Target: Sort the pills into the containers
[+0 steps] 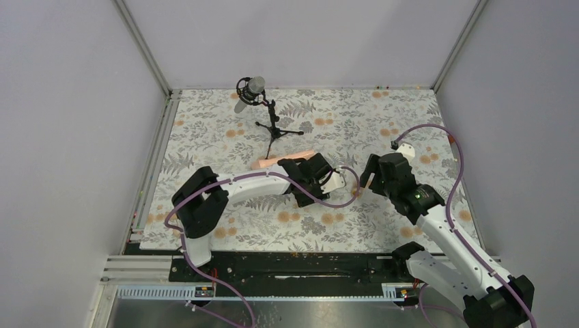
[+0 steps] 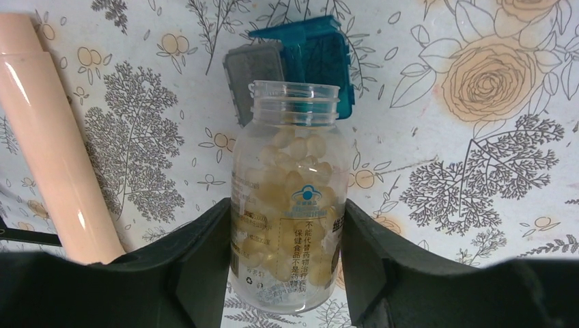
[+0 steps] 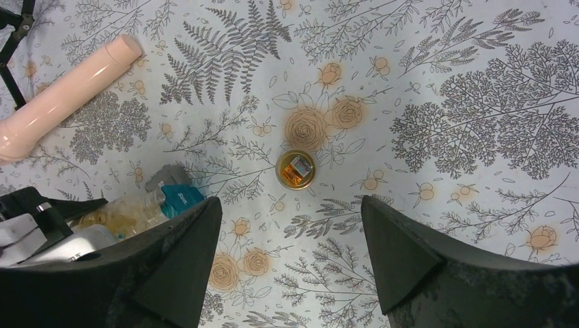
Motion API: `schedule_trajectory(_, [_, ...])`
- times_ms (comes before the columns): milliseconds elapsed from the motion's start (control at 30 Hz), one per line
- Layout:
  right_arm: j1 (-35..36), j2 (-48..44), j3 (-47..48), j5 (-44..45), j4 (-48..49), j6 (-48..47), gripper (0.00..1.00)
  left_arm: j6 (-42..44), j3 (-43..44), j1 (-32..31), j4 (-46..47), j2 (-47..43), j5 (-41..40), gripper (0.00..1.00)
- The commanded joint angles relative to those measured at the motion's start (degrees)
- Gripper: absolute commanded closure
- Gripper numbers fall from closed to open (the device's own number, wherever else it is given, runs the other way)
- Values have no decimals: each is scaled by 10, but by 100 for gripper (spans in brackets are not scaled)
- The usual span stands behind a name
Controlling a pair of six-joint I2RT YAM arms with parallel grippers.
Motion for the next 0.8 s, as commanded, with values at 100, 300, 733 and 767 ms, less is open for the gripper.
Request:
schedule_trajectory(100, [-10, -7, -1, 20, 0, -9, 17, 10, 42, -14, -26, 5, -36, 100])
schedule_trajectory(300, [-11, -4, -4, 16, 0, -8, 17, 18, 77, -27, -76, 37, -71, 100])
schedule_trajectory(733, [-14, -1, -7, 6, 8, -7, 17, 10, 47, -28, -42, 15, -72, 100])
schedule_trajectory(767, [-15, -1, -7, 6, 8, -7, 17, 10, 44, -28, -37, 12, -73, 100])
